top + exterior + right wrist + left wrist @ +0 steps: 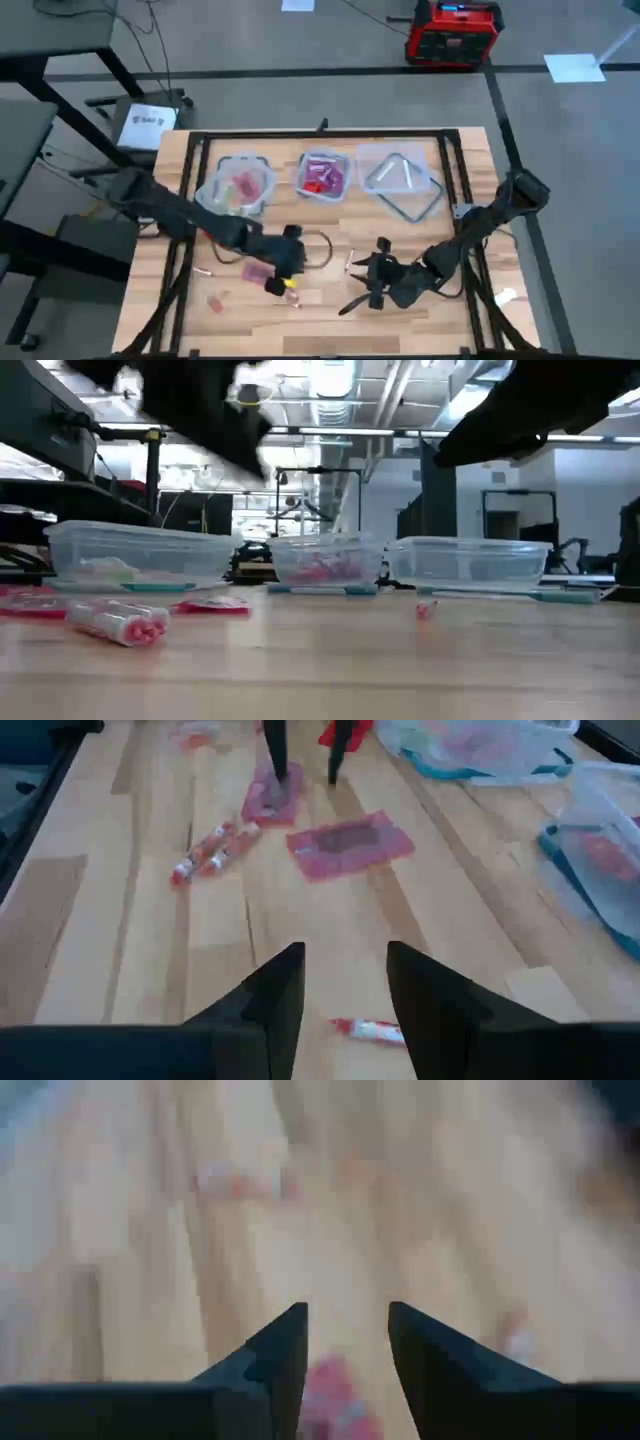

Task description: Sort candy

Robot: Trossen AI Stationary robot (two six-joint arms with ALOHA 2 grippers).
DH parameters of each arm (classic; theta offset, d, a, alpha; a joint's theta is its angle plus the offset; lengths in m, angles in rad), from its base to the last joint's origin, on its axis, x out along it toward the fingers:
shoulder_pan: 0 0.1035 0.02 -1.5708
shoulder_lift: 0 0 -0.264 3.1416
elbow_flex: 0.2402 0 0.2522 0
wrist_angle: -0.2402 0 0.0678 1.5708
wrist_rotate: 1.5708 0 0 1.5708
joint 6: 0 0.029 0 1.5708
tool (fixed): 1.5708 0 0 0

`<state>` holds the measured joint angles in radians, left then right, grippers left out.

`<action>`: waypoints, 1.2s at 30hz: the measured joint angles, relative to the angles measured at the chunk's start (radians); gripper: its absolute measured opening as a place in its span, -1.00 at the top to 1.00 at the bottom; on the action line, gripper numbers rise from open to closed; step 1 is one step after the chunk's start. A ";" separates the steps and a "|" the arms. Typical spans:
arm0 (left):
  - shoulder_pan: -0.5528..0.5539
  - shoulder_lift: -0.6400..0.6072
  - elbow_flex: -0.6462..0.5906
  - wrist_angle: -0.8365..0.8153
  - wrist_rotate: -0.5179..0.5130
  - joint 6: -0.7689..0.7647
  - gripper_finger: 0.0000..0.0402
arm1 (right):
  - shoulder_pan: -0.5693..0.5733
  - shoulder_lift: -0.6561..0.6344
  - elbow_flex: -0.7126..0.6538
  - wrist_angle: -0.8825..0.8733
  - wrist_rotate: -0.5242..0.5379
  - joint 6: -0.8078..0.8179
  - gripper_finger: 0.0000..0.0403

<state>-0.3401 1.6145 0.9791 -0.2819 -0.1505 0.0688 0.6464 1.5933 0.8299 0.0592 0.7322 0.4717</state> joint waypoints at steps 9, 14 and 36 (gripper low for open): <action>0.001 0.118 0.000 -0.119 -0.120 0.246 0.38 | 0.000 0.000 0.000 0.000 0.000 0.000 0.34; 0.008 0.154 0.004 -0.112 -0.139 0.314 0.38 | 0.000 0.000 0.000 0.000 -0.001 0.000 0.34; -0.015 0.075 0.094 -0.212 -0.218 0.037 1.00 | 0.000 0.000 0.000 0.002 -0.004 0.000 0.34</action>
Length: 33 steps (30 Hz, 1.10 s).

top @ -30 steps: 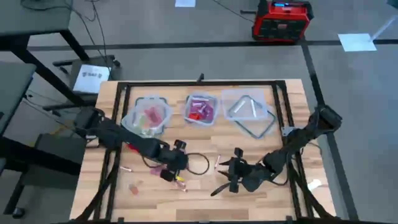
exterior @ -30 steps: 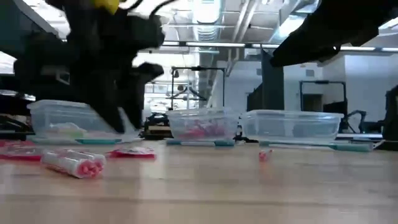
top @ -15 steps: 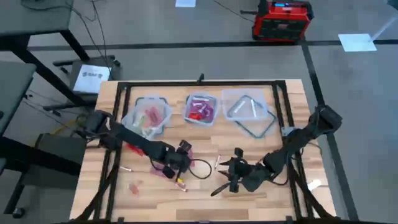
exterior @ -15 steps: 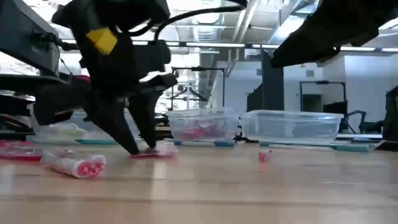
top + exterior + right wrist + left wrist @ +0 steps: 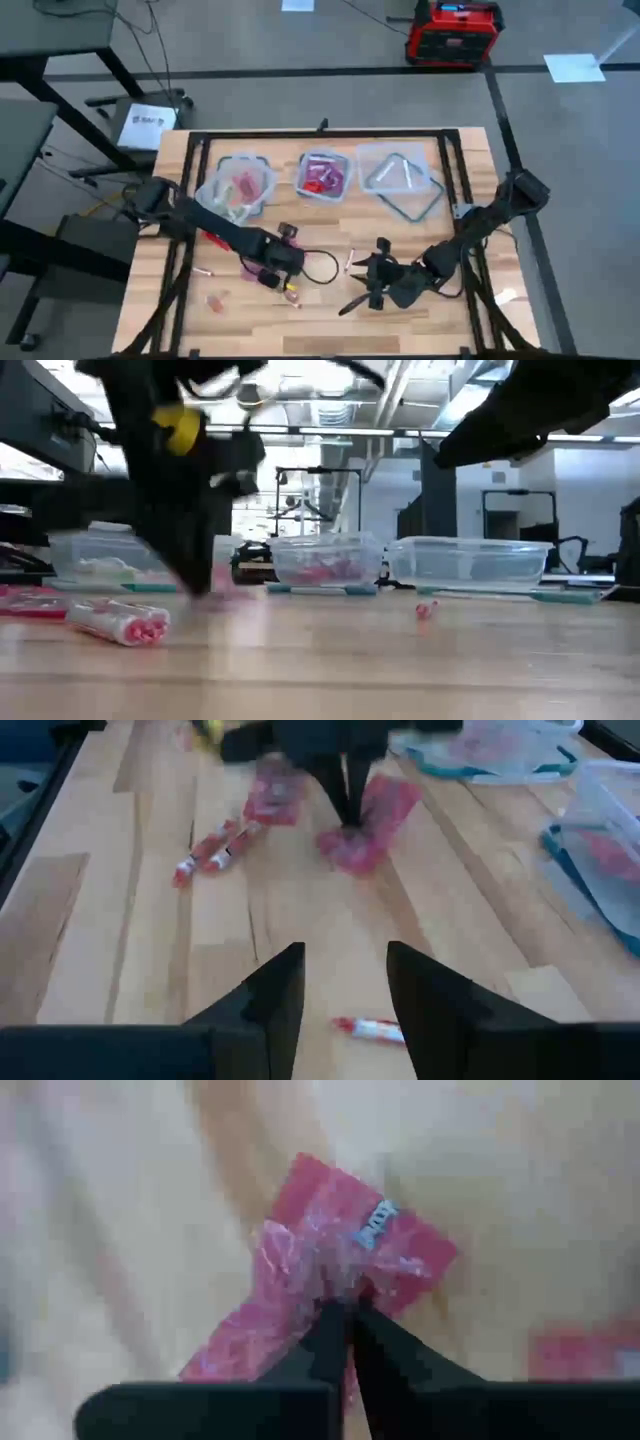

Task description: Sort candy

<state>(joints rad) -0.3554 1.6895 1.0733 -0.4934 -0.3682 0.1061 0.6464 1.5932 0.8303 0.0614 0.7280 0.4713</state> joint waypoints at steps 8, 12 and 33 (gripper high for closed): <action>0.041 -0.254 0.032 -0.306 -0.328 -0.156 1.00 | 0.000 0.000 0.000 0.000 0.000 0.000 0.34; 0.132 -0.391 0.031 -0.539 -0.402 -0.356 1.00 | 0.000 0.000 0.000 -0.001 0.000 0.000 0.34; 0.371 -0.510 0.032 -0.707 0.166 -0.507 0.34 | 0.000 0.000 0.000 0.000 0.001 0.000 0.34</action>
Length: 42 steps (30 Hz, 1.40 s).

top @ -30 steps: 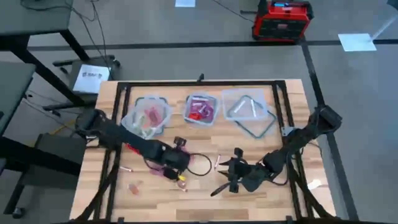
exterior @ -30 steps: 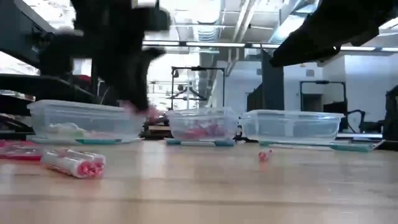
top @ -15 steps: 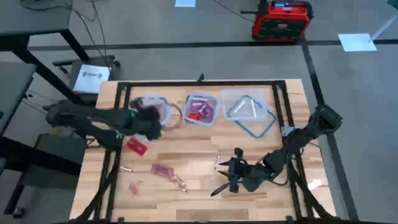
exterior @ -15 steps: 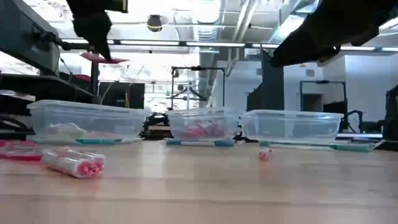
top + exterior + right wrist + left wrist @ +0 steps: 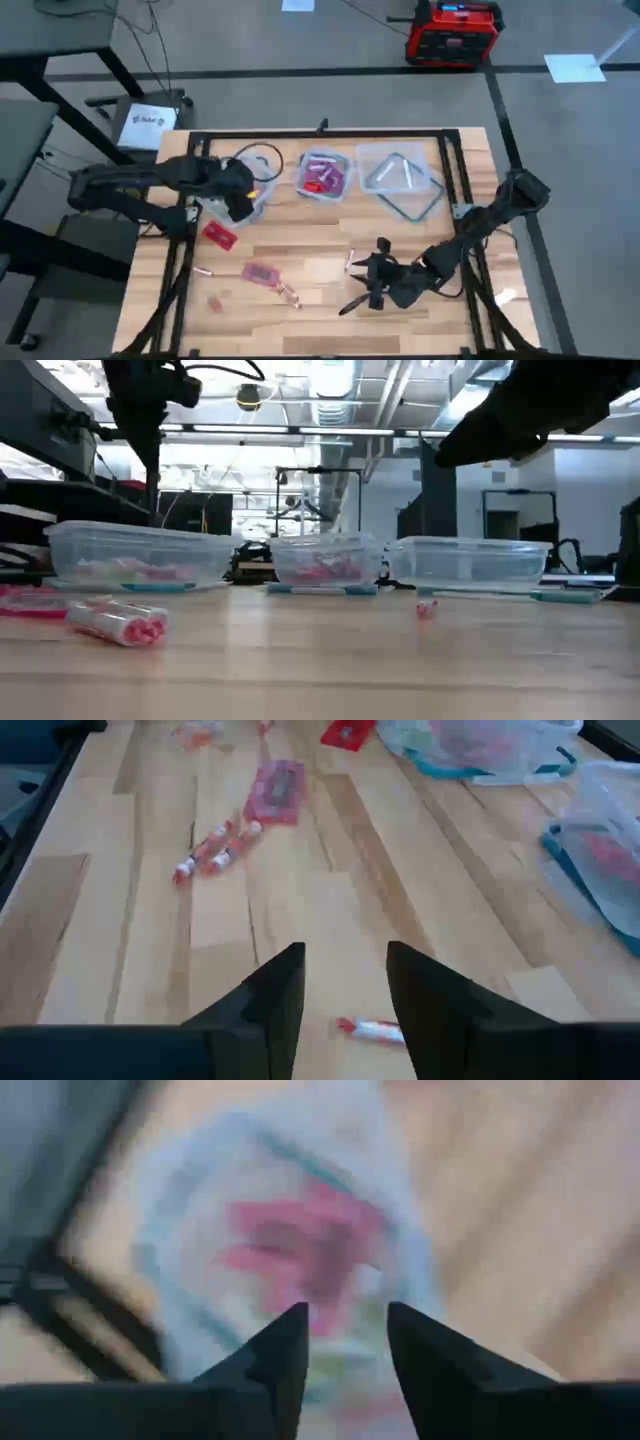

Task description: Sort candy

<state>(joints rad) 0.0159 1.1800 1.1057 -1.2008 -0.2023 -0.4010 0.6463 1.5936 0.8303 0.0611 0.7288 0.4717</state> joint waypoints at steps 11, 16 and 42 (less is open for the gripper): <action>-0.429 0.316 0.000 0.193 0.146 0.038 0.35 | 0.000 0.000 0.000 -0.001 0.000 0.000 0.34; -0.514 0.476 0.000 0.223 0.132 0.008 0.35 | 0.000 0.000 0.000 0.000 0.000 0.000 0.34; -0.520 0.687 -0.084 0.667 -0.005 -0.001 0.69 | 0.000 0.000 0.000 -0.001 0.000 0.000 0.34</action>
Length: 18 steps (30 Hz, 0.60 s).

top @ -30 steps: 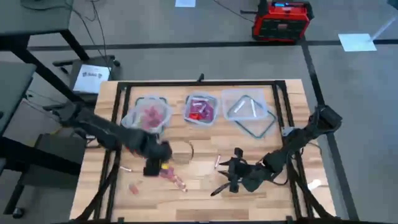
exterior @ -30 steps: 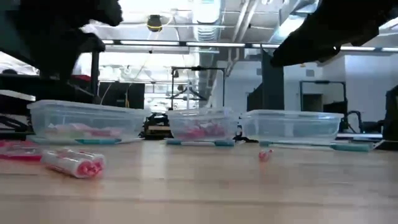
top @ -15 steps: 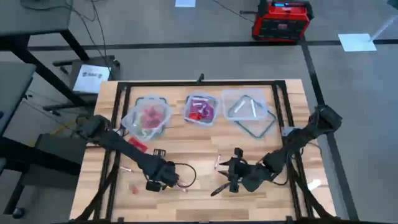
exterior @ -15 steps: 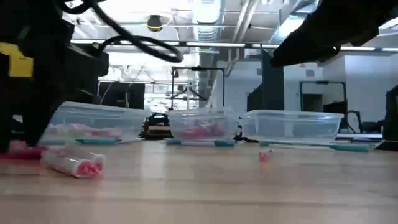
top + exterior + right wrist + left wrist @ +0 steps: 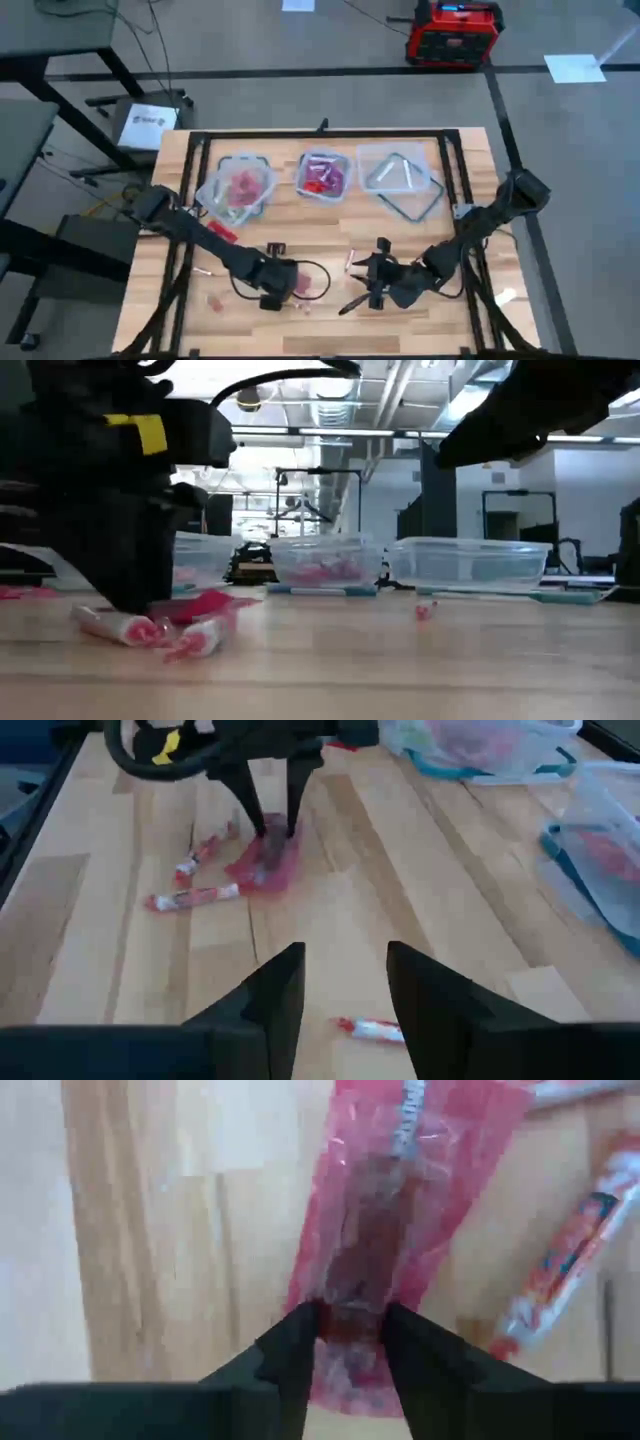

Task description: Sort candy

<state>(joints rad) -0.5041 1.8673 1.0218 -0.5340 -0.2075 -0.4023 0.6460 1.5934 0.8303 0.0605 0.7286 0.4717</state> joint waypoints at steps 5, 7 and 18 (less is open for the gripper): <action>0.000 -0.028 -0.003 -0.022 -0.015 -0.027 0.95 | 0.000 0.000 0.000 -0.001 0.000 0.000 0.34; -0.001 -0.063 0.001 -0.075 -0.048 -0.051 0.97 | 0.000 0.000 0.000 0.000 0.000 0.000 0.34; 0.092 -0.412 0.076 -0.515 -0.427 -0.175 1.00 | 0.000 0.000 0.000 0.000 -0.001 0.000 0.34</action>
<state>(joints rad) -0.4119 1.4550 1.0977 -1.0495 -0.6341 -0.5771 0.6460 1.5932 0.8299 0.0609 0.7273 0.4717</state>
